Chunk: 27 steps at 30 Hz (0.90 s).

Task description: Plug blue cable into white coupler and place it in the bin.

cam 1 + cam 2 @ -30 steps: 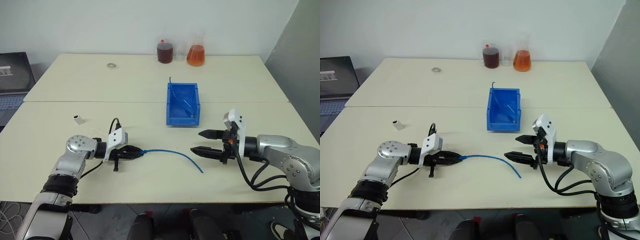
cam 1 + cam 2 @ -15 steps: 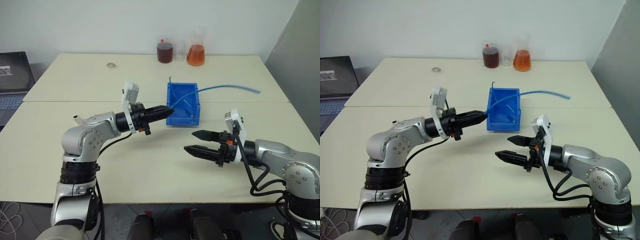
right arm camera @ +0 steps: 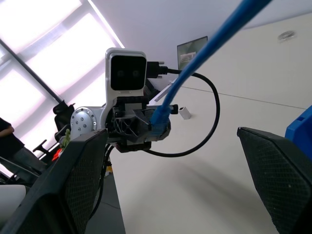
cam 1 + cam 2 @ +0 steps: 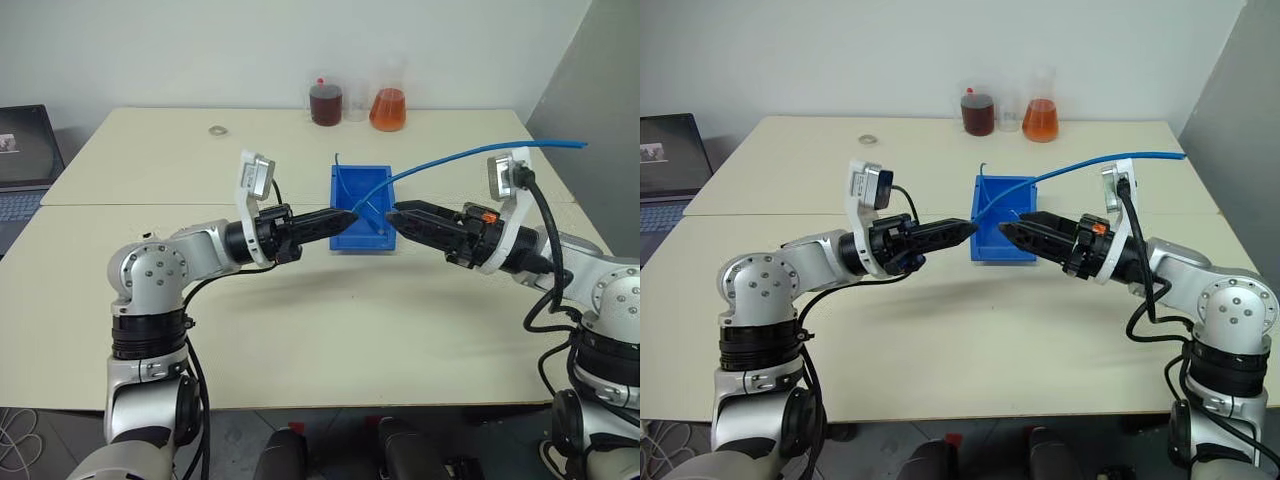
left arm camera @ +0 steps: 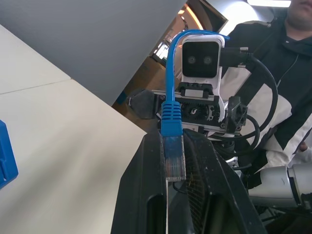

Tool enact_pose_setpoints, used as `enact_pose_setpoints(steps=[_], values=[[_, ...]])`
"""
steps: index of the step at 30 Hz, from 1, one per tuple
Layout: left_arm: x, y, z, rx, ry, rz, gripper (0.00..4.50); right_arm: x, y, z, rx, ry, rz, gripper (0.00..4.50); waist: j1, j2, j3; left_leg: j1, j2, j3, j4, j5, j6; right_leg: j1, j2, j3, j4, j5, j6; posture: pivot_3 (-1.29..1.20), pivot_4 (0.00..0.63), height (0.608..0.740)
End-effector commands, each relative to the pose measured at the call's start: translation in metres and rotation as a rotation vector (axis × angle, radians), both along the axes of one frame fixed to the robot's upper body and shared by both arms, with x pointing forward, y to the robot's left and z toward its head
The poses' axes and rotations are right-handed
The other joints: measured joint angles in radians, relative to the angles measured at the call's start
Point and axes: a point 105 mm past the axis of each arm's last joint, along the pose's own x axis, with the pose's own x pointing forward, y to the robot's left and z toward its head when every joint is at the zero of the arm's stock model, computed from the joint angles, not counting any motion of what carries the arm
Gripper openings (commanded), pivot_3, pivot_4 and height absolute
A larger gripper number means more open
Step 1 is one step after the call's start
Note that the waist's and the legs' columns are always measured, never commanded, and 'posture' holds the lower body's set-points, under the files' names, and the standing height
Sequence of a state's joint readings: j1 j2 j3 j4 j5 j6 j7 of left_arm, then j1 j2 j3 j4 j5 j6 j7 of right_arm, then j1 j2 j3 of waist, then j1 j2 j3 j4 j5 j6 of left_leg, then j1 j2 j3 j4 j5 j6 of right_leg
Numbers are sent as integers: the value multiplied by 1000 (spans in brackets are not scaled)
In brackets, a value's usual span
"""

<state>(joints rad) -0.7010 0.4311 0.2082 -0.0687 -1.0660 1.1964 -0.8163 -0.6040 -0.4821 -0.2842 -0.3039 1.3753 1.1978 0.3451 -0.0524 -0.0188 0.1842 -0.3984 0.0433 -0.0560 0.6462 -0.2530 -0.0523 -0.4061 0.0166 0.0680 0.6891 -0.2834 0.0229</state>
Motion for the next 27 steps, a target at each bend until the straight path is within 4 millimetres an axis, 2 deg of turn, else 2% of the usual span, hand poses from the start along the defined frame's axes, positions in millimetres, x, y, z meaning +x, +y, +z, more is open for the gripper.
enact_pose_setpoints(steps=[1, 9, 11, 20, 27], values=[[-6, -2, 10, -40, -25, -26, 233, -5, 10, 5, 23, -22, 37, 4500, 0, 0, 0, 0, 0, 0, 0, 0, 0, 0, 0, 0, 0, 0, 0, 0, 150, 740], [-7, -5, 12, -46, -30, -34, 233, 2, 24, 2, 48, -1, 68, 4500, 0, 0, 0, 0, 0, 0, 0, 0, 0, 0, 0, 0, 0, 0, 0, 0, 150, 740], [-9, -5, 10, -36, -34, -38, 233, 4, 25, 3, 58, 0, 71, 4208, 0, 0, 0, 0, 0, 0, 0, 0, 0, 0, 0, 0, 0, 0, 0, 0, 150, 740], [-10, -4, 9, -31, -29, -35, 233, 7, 24, 5, 74, 10, 86, 2304, 0, 0, 0, 0, 0, 0, 0, 0, 0, 0, 0, 0, 0, 0, 0, 0, 150, 740], [-9, -5, 10, -28, -31, -34, 233, 2, 31, 1, 69, 18, 124, 497, 0, 0, 0, 0, 0, 0, 0, 0, 0, 0, 0, 0, 0, 0, 0, 0, 150, 740]])
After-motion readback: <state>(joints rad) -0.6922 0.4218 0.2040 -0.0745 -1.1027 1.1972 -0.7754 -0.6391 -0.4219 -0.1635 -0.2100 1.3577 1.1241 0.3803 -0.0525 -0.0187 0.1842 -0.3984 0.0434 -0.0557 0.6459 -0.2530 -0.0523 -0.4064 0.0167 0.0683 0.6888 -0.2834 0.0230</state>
